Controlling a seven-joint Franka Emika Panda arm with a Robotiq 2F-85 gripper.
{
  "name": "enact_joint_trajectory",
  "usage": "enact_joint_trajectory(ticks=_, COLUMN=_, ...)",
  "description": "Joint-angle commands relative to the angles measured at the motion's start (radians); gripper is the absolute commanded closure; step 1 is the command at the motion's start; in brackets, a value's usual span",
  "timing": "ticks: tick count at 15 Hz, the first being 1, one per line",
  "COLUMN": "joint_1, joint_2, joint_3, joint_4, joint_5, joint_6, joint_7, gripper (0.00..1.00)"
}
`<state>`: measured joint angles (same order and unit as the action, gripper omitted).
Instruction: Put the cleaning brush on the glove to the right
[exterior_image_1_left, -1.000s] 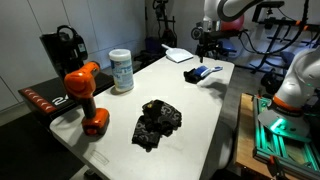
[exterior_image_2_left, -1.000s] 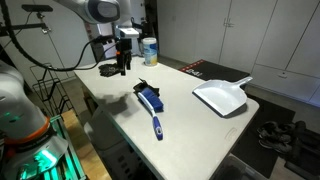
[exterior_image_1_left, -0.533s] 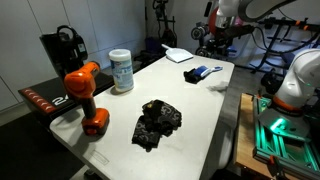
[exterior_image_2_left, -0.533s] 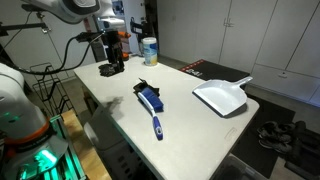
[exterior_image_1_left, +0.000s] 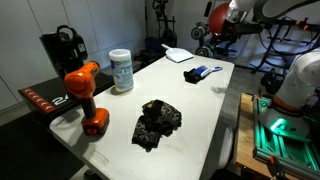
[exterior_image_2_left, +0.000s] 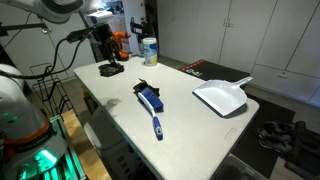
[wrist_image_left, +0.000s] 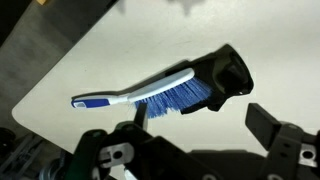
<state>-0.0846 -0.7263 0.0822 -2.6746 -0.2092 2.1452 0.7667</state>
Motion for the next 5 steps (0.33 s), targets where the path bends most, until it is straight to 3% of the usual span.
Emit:
enact_joint_trajectory(ticks=1, joint_1=-0.03, joint_2=-0.004, joint_3=0.027, joint_4=0.001, joint_5=0.021, joint_6=0.002, joint_7=-0.018, gripper=0.0)
enact_joint_trajectory(ticks=5, joint_1=-0.034, joint_2=-0.001, joint_3=0.029, joint_4=0.004, joint_5=0.02, joint_6=0.002, joint_7=-0.017, gripper=0.0)
